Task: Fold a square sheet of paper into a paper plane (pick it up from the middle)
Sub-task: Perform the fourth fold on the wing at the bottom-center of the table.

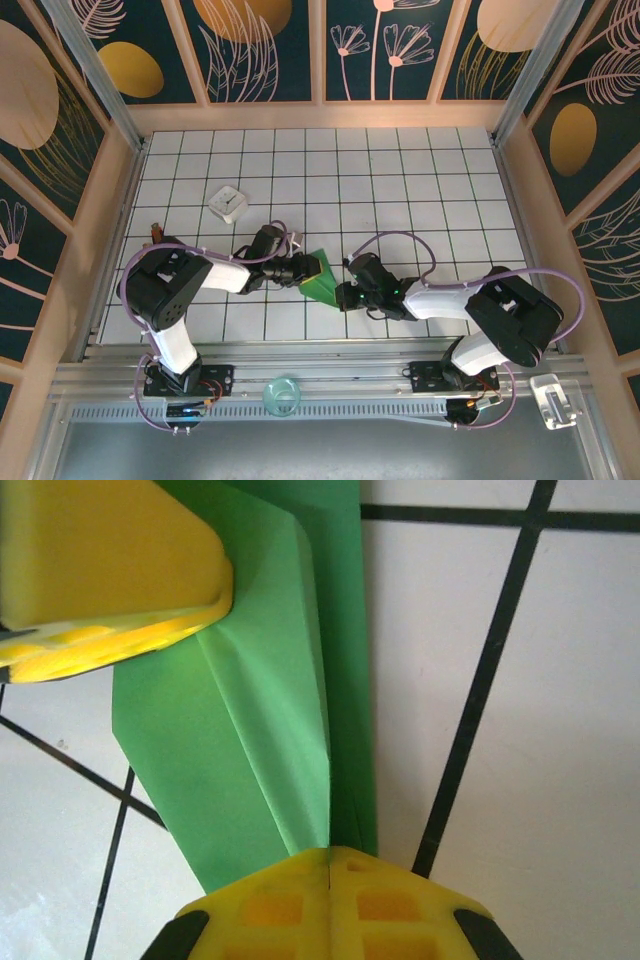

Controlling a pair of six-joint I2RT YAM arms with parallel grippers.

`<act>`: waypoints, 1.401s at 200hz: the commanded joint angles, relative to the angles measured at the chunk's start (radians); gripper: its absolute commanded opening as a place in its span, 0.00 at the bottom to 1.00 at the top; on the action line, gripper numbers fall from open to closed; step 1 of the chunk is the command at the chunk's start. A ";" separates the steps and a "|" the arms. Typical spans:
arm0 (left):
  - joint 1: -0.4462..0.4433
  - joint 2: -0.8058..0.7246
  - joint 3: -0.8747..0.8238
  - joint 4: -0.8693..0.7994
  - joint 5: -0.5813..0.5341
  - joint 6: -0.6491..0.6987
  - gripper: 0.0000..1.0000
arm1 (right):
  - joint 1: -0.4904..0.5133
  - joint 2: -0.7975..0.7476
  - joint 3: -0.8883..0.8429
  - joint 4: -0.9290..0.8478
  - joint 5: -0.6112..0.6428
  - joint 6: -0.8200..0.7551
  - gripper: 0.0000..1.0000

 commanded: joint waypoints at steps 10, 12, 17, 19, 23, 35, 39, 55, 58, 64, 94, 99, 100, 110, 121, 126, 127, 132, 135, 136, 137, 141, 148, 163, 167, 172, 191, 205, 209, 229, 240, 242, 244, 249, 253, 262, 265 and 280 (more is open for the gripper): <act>0.006 -0.021 0.052 0.038 0.029 -0.012 0.30 | 0.001 0.010 0.032 -0.058 0.108 -0.053 0.01; 0.007 -0.022 0.054 0.040 0.030 -0.013 0.30 | 0.001 0.011 0.034 -0.058 0.109 -0.056 0.01; 0.007 -0.023 0.057 0.042 0.030 -0.016 0.30 | 0.001 0.014 0.037 -0.057 0.109 -0.061 0.01; 0.007 -0.025 0.059 0.044 0.030 -0.017 0.30 | 0.001 0.014 0.037 -0.058 0.109 -0.063 0.01; 0.007 -0.029 0.060 0.046 0.030 -0.018 0.31 | 0.002 0.016 0.039 -0.056 0.108 -0.065 0.01; 0.006 -0.045 0.060 0.053 0.027 -0.022 0.31 | 0.002 0.020 0.038 -0.054 0.103 -0.070 0.01; 0.007 -0.050 0.059 0.054 0.023 -0.022 0.31 | 0.001 0.022 0.036 -0.054 0.101 -0.070 0.01; 0.005 -0.056 0.056 0.046 0.015 -0.022 0.31 | 0.001 0.024 0.030 -0.048 0.098 -0.067 0.01; 0.005 -0.056 0.055 0.041 0.015 -0.022 0.31 | 0.002 0.024 0.028 -0.047 0.098 -0.067 0.01; 0.005 -0.054 0.056 0.034 0.015 -0.024 0.31 | 0.001 0.024 0.026 -0.044 0.097 -0.064 0.01; -0.012 -0.024 0.062 0.027 0.025 -0.022 0.30 | 0.001 0.027 0.024 -0.037 0.091 -0.062 0.01; -0.017 -0.018 0.070 0.026 0.028 -0.021 0.31 | 0.002 0.027 0.024 -0.037 0.091 -0.061 0.01; -0.017 -0.016 0.070 0.027 0.028 -0.021 0.31 | 0.001 0.027 0.025 -0.035 0.090 -0.060 0.01; -0.024 -0.004 0.082 0.032 0.036 -0.023 0.31 | 0.001 0.029 0.024 -0.034 0.087 -0.061 0.01; -0.027 0.012 0.093 0.037 0.047 -0.025 0.30 | 0.001 0.032 0.024 -0.033 0.083 -0.060 0.01; -0.028 0.015 0.093 0.041 0.048 -0.027 0.30 | 0.002 0.032 0.024 -0.034 0.082 -0.059 0.01; -0.028 0.017 0.093 0.043 0.048 -0.028 0.31 | 0.003 0.032 0.024 -0.034 0.081 -0.059 0.01; -0.028 0.019 0.093 0.046 0.049 -0.028 0.30 | 0.002 0.032 0.023 -0.033 0.080 -0.058 0.01; -0.028 0.021 0.094 0.045 0.047 -0.028 0.30 | 0.001 0.032 0.022 -0.032 0.080 -0.057 0.01; -0.028 0.021 0.093 0.044 0.046 -0.027 0.30 | 0.001 0.032 0.022 -0.032 0.080 -0.057 0.01; -0.028 0.023 0.093 0.042 0.047 -0.026 0.30 | 0.002 0.031 0.022 -0.032 0.080 -0.057 0.01; -0.028 0.026 0.094 0.033 0.042 -0.023 0.31 | 0.002 0.033 0.022 -0.031 0.078 -0.057 0.01; -0.028 0.029 0.092 0.014 0.030 -0.014 0.30 | 0.001 0.033 0.022 -0.031 0.078 -0.057 0.01; -0.026 0.040 0.080 -0.007 0.009 -0.007 0.30 | 0.003 0.030 0.022 -0.032 0.075 -0.053 0.02; -0.026 0.043 0.076 -0.006 0.006 -0.007 0.30 | 0.003 0.030 0.023 -0.032 0.074 -0.052 0.01; -0.023 0.046 0.069 -0.004 0.003 -0.008 0.30 | 0.003 0.029 0.021 -0.031 0.072 -0.051 0.02; -0.019 0.051 0.053 0.003 -0.007 -0.006 0.30 | 0.006 0.021 0.017 -0.036 0.071 -0.048 0.03; -0.018 0.051 0.044 -0.002 -0.016 0.003 0.29 | 0.006 0.014 0.013 -0.035 0.065 -0.047 0.03; -0.017 0.051 0.041 -0.002 -0.018 0.005 0.29 | 0.006 0.011 0.013 -0.034 0.063 -0.047 0.04; -0.018 0.064 0.028 0.007 -0.024 0.012 0.29 | 0.006 0.002 0.013 -0.031 0.046 -0.048 0.06; -0.018 0.072 0.020 0.017 -0.025 0.012 0.29 | 0.007 -0.004 0.016 -0.029 0.033 -0.049 0.07; -0.018 0.073 0.019 0.020 -0.025 0.012 0.29 | 0.006 -0.005 0.016 -0.029 0.031 -0.050 0.07; -0.018 0.074 0.017 0.022 -0.025 0.011 0.29 | 0.006 -0.006 0.016 -0.028 0.029 -0.050 0.07; -0.018 0.076 0.014 0.025 -0.025 0.011 0.29 | 0.006 -0.008 0.018 -0.027 0.022 -0.050 0.08; -0.017 0.078 0.012 0.027 -0.026 0.012 0.29 | 0.005 -0.010 0.019 -0.026 0.016 -0.050 0.08; -0.017 0.079 0.007 0.031 -0.028 0.012 0.29 | 0.004 -0.015 0.023 -0.029 0.005 -0.049 0.09; -0.018 0.079 0.007 0.033 -0.028 0.012 0.29 | 0.003 -0.015 0.024 -0.031 0.003 -0.048 0.10; -0.017 0.079 0.002 0.035 -0.029 0.013 0.29 | 0.000 -0.023 0.035 -0.046 -0.012 -0.048 0.12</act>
